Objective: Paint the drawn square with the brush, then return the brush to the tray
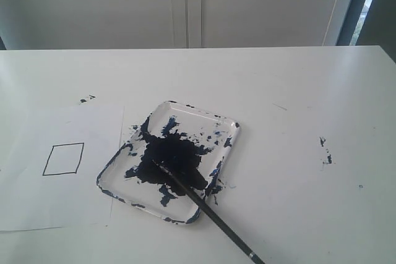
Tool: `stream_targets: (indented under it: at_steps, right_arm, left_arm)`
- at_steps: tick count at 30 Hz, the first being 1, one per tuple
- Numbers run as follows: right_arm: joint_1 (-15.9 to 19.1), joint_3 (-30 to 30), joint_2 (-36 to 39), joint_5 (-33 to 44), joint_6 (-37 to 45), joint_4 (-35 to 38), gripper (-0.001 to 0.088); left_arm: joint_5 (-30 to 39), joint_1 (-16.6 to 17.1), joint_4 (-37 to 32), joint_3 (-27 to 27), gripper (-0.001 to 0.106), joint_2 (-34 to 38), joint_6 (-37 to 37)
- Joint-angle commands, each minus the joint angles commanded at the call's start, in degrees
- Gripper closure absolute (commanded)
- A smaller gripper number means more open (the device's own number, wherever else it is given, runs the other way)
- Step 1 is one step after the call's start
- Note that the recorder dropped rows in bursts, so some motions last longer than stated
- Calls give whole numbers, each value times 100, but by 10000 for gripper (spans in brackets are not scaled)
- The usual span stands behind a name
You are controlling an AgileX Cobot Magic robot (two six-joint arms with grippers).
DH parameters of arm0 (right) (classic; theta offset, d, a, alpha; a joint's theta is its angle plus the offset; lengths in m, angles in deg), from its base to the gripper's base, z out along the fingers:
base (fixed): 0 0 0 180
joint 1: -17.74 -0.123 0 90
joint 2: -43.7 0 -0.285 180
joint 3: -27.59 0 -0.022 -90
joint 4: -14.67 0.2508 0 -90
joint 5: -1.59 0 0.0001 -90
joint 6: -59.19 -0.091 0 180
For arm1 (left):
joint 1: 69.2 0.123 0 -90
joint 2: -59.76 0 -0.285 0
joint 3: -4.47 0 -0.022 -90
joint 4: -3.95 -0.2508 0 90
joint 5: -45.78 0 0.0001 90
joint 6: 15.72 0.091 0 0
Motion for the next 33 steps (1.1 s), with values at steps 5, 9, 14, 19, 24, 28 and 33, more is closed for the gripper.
stream_targets:
  at_steps: [5, 9, 14, 19, 24, 28, 33]
  right_arm:
    - [0, 0, 0, -302, -1272, 40, 868]
    - [0, 0, 0, -627, -1635, 40, 868]
    - [0, 0, 0, -803, -2143, -96, 868]
    - [-144, 410, 0, -791, -2869, -996, 868]
    - [-463, 968, 0, -1030, -4007, -2946, 868]
    - [-642, 1267, 399, -1652, -5591, -5005, 868]
    - [-671, 1522, 1393, -2824, -7781, -7626, 868]
  left_arm:
    - [-280, 0, 25, 0, 1053, 0, -976]
    - [-745, 0, 25, 0, 1053, 0, -1359]
    - [-390, -11, -536, -9, 1053, 0, -1613]
    - [465, -149, -586, -552, 1053, 0, -1724]
    - [713, -466, -586, -1112, 1053, 0, -1120]
    - [1380, -719, -484, -1586, 1053, 233, -389]
    - [1652, -1057, 1075, -1793, 1053, 660, 1263]
